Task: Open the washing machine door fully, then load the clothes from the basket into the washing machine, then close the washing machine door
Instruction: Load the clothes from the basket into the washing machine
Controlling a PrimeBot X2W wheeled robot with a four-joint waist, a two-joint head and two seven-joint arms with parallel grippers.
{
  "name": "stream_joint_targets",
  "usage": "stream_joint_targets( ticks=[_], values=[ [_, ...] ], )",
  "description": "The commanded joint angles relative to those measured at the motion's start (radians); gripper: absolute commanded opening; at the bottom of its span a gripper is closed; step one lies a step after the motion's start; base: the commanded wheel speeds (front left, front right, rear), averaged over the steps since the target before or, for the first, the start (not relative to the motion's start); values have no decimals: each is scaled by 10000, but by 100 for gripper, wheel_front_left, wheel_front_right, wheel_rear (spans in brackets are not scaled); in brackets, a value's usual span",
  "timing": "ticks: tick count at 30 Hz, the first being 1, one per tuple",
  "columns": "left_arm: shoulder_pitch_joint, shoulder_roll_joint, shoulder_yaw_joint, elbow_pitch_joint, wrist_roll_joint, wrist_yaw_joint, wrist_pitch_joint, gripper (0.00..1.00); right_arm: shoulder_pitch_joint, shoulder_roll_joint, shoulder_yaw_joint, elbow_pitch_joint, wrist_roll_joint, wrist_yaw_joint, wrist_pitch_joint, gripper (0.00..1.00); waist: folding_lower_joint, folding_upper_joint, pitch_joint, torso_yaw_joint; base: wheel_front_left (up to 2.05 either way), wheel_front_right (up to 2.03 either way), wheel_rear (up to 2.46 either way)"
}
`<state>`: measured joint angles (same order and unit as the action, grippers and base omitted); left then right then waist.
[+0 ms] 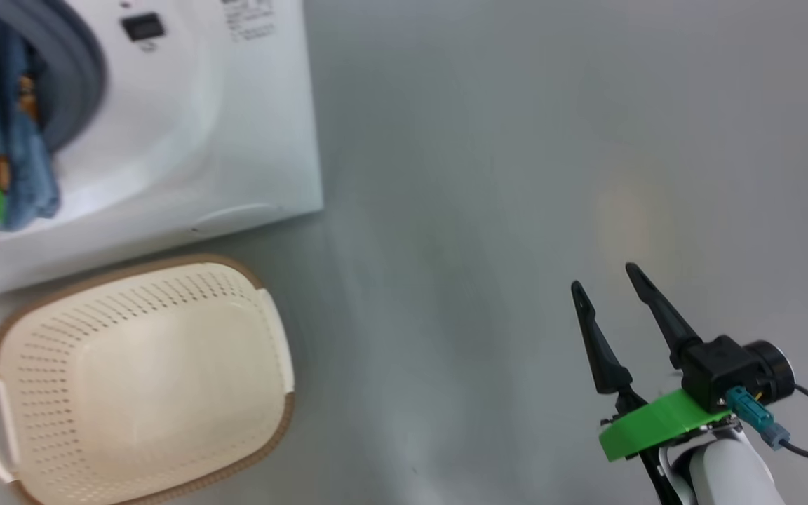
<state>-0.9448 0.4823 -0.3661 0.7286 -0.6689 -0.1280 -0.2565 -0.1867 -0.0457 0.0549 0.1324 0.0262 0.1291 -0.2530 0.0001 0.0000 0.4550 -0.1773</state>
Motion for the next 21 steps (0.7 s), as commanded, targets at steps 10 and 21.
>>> stream_joint_targets(
  ticks=[10, 21],
  values=[
    [3354, -47, 975, -3059, 290, 676, -52, 100, 835, -47, -48, -212, -277, 16, 4, 100, -1, 0, -1795, 1093, 0, 0, 0],
    [7012, -1027, 1851, -5857, 1046, 1923, -53, 100, 1500, -58, -155, -511, -278, 16, 220, 100, -1, 0, -2631, 1358, 0, 0, 0]
  ],
)
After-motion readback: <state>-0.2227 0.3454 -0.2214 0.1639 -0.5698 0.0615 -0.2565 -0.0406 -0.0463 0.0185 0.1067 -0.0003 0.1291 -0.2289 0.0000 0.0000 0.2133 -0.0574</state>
